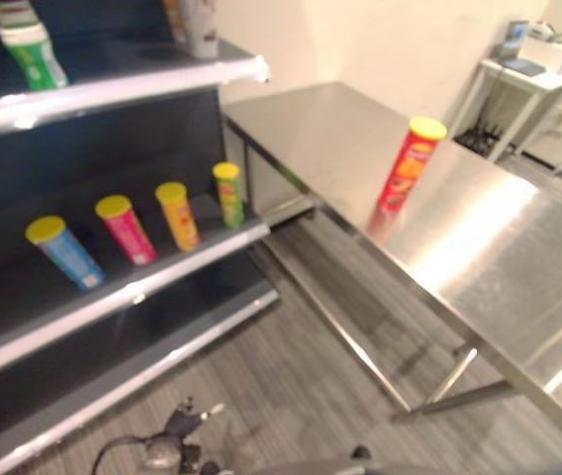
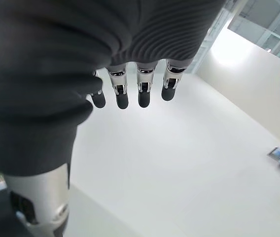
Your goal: Put the goods on the table back onto the shelves and tidy them up.
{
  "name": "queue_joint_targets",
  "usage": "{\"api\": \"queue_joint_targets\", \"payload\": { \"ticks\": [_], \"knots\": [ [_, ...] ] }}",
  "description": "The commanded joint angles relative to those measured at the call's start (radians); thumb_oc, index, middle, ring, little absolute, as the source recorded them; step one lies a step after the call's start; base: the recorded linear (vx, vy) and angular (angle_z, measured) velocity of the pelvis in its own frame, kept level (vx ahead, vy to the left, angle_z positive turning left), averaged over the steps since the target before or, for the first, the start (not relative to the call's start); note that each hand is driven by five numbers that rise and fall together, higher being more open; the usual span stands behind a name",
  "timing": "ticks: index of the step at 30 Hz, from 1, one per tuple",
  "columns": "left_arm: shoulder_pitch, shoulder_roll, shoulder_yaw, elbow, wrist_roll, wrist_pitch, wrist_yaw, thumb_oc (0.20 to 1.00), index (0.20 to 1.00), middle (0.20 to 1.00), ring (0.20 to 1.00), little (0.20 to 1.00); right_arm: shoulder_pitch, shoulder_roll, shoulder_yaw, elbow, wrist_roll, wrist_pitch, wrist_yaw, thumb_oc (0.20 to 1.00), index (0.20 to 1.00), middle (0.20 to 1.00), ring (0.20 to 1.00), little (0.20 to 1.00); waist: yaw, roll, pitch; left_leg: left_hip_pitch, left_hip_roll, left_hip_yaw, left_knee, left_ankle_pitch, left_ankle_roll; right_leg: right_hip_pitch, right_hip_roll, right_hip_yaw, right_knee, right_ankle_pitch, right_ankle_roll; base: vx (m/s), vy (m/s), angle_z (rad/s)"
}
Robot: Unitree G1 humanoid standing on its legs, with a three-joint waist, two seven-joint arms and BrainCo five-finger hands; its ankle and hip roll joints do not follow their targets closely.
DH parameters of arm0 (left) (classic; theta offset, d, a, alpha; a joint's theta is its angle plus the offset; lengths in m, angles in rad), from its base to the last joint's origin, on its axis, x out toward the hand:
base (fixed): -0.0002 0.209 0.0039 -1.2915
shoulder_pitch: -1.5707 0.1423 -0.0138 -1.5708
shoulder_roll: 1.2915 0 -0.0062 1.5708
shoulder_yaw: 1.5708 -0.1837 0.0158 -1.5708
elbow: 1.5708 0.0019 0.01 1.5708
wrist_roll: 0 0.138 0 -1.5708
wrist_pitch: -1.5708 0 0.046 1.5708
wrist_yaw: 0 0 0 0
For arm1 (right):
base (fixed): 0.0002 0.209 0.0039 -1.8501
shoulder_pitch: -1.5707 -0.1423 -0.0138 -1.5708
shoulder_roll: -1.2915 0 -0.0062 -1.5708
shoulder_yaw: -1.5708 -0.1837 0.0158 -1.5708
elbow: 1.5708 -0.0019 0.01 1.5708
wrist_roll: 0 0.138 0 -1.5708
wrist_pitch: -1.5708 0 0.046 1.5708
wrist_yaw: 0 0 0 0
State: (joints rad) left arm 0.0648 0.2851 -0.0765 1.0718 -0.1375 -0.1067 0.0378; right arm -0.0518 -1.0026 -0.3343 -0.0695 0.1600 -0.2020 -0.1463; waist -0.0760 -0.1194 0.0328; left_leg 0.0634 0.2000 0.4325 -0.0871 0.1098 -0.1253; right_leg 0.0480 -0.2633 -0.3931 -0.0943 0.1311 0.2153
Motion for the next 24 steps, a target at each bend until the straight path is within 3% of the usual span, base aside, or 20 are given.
{"api": "queue_joint_targets", "payload": {
  "ticks": [1,3,4,5,6,8,11,13,16,18,20,21,22,24],
  "knots": [
    [-0.042,0.023,0.024,0.019,-0.031,-0.006,-0.003,1.000,1.000,1.000,1.000,1.000,-0.114,-0.023,-0.014,0.003,0.089,-0.013,-0.016,1.000,1.000,1.000,1.000,1.000,0.048,-0.003,0.050,0.021,0.081,-0.018,0.049,-0.104,-0.029,0.058,0.054,-0.032,0.016,-0.109,-0.016,0.07,-0.285,-0.10],
    [-0.033,0.022,0.029,0.014,-0.040,-0.006,-0.004,1.000,1.000,1.000,1.000,1.000,-0.126,-0.024,0.001,0.014,0.100,-0.015,-0.017,1.000,1.000,1.000,1.000,1.000,0.049,0.003,0.062,0.012,0.112,-0.024,0.100,-0.104,-0.037,0.064,0.081,-0.021,0.014,-0.132,-0.037,0.01,-0.251,-0.25],
    [-0.028,0.015,0.033,-0.002,-0.060,-0.003,-0.006,1.000,1.000,1.000,1.000,1.000,-0.146,-0.016,0.021,0.020,0.118,-0.016,-0.011,1.000,1.000,1.000,1.000,1.000,0.057,0.009,0.093,-0.033,0.146,-0.061,0.235,-0.116,-0.033,0.083,0.112,-0.013,0.011,-0.162,-0.076,0.01,-0.331,-0.22],
    [-0.028,0.010,0.025,-0.008,-0.068,-0.005,-0.002,1.000,1.000,1.000,1.000,1.000,-0.160,-0.011,0.030,0.037,0.131,-0.019,-0.018,1.000,1.000,1.000,1.000,1.000,0.069,0.010,0.108,-0.062,0.139,-0.096,0.285,-0.110,-0.029,0.092,0.120,-0.007,0.009,-0.173,-0.086,-0.06,-0.314,-0.30],
    [-0.030,0.003,0.008,-0.032,-0.072,-0.010,-0.007,1.000,1.000,1.000,1.000,1.000,-0.195,-0.014,0.055,0.071,0.125,-0.011,-0.029,1.000,1.000,1.000,1.000,1.000,0.100,-0.005,0.132,-0.167,0.051,-0.201,0.327,-0.133,0.005,0.087,0.113,-0.011,0.007,-0.171,-0.097,-0.02,-0.153,-0.20],
    [-0.021,-0.002,-0.004,-0.055,-0.081,-0.009,-0.017,1.000,1.000,1.000,1.000,1.000,-0.206,-0.022,0.054,0.078,0.121,-0.011,-0.032,1.000,1.000,1.000,1.000,1.000,0.110,-0.001,0.123,-0.209,-0.053,-0.259,0.243,-0.135,0.020,0.080,0.117,-0.011,0.007,-0.169,-0.087,0.06,-0.021,-0.27],
    [-0.019,0.003,-0.011,-0.065,-0.097,-0.010,-0.026,1.000,1.000,1.000,1.000,1.000,-0.263,-0.023,0.081,0.142,0.128,-0.011,-0.055,1.000,1.000,1.000,1.000,1.000,0.131,0.019,0.108,-0.241,-0.083,-0.239,0.163,-0.094,0.016,0.082,0.120,0.004,0.007,-0.174,-0.070,0.14,0.115,-0.26],
    [-0.022,0.004,-0.008,-0.064,-0.103,-0.009,-0.021,1.000,1.000,1.000,1.000,1.000,-0.279,-0.003,0.095,0.152,0.131,-0.013,-0.057,1.000,1.000,1.000,1.000,1.000,0.131,0.029,0.095,-0.197,-0.107,-0.275,0.092,-0.081,0.029,0.090,0.121,0.010,0.007,-0.175,-0.065,0.18,0.148,-0.78],
    [-0.005,0.004,0.021,-0.040,-0.072,-0.005,0.000,1.000,1.000,1.000,1.000,1.000,-0.252,0.002,0.065,0.158,0.099,-0.014,-0.060,1.000,1.000,1.000,1.000,1.000,0.130,0.031,0.061,-0.129,-0.148,-0.283,0.019,-0.081,0.055,0.106,0.083,-0.001,0.048,-0.184,-0.051,0.28,0.191,0.12],
    [0.021,0.016,0.029,-0.038,-0.050,-0.006,0.008,1.000,1.000,1.000,1.000,1.000,-0.244,-0.002,0.051,0.189,0.081,-0.006,-0.065,1.000,1.000,1.000,1.000,1.000,0.140,0.034,0.063,-0.096,-0.169,-0.280,0.014,-0.102,0.078,0.080,0.034,-0.003,0.165,-0.184,-0.037,0.14,0.175,-0.08],
    [0.024,0.022,0.024,-0.052,-0.045,-0.005,0.011,1.000,1.000,1.000,1.000,1.000,-0.237,0.006,0.030,0.176,0.070,-0.002,-0.068,1.000,1.000,1.000,1.000,1.000,0.137,0.042,0.083,-0.069,-0.192,-0.294,0.013,-0.115,0.107,0.034,-0.024,0.007,0.325,-0.130,-0.022,0.11,0.166,0.01],
    [0.024,0.023,0.024,-0.053,-0.045,-0.004,0.011,1.000,1.000,1.000,1.000,1.000,-0.236,0.006,0.029,0.175,0.070,-0.001,-0.068,1.000,1.000,1.000,1.000,1.000,0.137,0.040,0.083,-0.069,-0.195,-0.293,0.013,-0.115,0.108,0.031,-0.028,0.009,0.333,-0.133,-0.020,0.11,0.144,0.18],
    [0.016,0.033,0.013,-0.061,-0.035,-0.005,0.016,1.000,1.000,1.000,1.000,1.000,-0.219,0.013,0.010,0.176,0.066,-0.005,-0.077,1.000,1.000,1.000,1.000,1.000,0.124,0.052,0.104,-0.053,-0.204,-0.323,0.013,-0.121,0.127,-0.019,-0.051,0.040,0.467,-0.095,-0.022,0.08,0.088,0.23],
    [0.014,0.036,0.009,-0.064,-0.031,-0.004,0.015,1.000,1.000,1.000,1.000,1.000,-0.208,0.017,0.001,0.168,0.062,-0.005,-0.075,1.000,1.000,1.000,1.000,1.000,0.121,0.054,0.107,-0.048,-0.206,-0.330,0.012,-0.126,0.129,-0.043,-0.060,0.057,0.500,-0.096,-0.025,0.07,0.038,0.57]
  ]
}}
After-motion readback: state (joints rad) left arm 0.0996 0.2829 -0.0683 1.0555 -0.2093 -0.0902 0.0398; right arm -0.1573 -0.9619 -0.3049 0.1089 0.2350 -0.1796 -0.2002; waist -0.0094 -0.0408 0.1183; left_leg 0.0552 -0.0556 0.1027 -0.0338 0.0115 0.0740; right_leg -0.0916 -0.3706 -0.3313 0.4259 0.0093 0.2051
